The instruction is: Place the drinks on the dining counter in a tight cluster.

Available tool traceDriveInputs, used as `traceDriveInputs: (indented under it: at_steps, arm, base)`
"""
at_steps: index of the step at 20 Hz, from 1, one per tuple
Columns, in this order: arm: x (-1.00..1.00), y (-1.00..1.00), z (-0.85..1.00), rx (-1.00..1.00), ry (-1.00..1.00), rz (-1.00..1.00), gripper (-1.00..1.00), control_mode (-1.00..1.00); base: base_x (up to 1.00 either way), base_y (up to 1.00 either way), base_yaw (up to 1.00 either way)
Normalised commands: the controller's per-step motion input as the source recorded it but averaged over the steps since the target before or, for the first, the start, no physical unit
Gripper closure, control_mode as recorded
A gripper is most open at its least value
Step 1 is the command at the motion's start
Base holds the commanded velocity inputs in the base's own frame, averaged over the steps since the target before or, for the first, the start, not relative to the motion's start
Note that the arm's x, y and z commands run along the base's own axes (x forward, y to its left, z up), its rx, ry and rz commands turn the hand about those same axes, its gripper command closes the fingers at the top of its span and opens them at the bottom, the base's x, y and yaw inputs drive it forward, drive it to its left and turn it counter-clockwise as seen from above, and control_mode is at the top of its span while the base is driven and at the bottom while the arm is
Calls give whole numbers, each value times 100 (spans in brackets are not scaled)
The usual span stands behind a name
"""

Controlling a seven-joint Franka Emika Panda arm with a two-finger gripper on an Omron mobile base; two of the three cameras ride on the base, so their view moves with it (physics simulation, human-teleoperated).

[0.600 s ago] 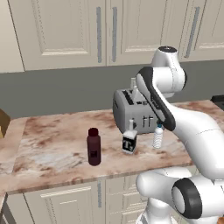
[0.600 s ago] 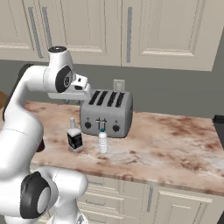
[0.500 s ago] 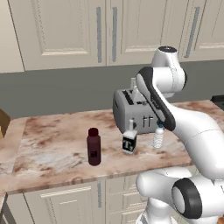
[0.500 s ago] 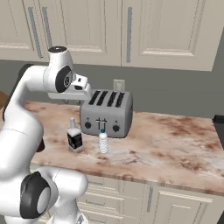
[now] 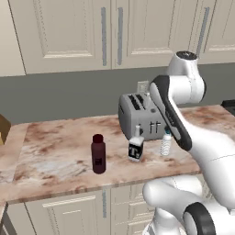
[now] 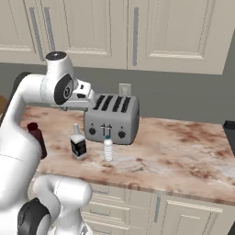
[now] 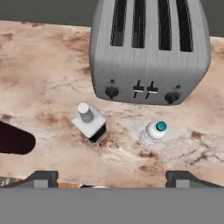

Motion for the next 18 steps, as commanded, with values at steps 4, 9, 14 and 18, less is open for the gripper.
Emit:
traceDriveInputs:
  at_steps: [4, 9, 14, 18]
  arm:
    - [-55, -18, 1, 3, -32, 17, -100, -100]
    - [-50, -19, 1, 4, -27, 17, -100, -100]
    - [-34, -24, 0, 9, -16, 13, -100, -100]
    - [-20, -24, 0, 9, -18, 10, -100, -100]
  base:
    - [0, 0, 0]
    - [0, 0, 0]
    - [0, 0, 0]
    - [0, 0, 0]
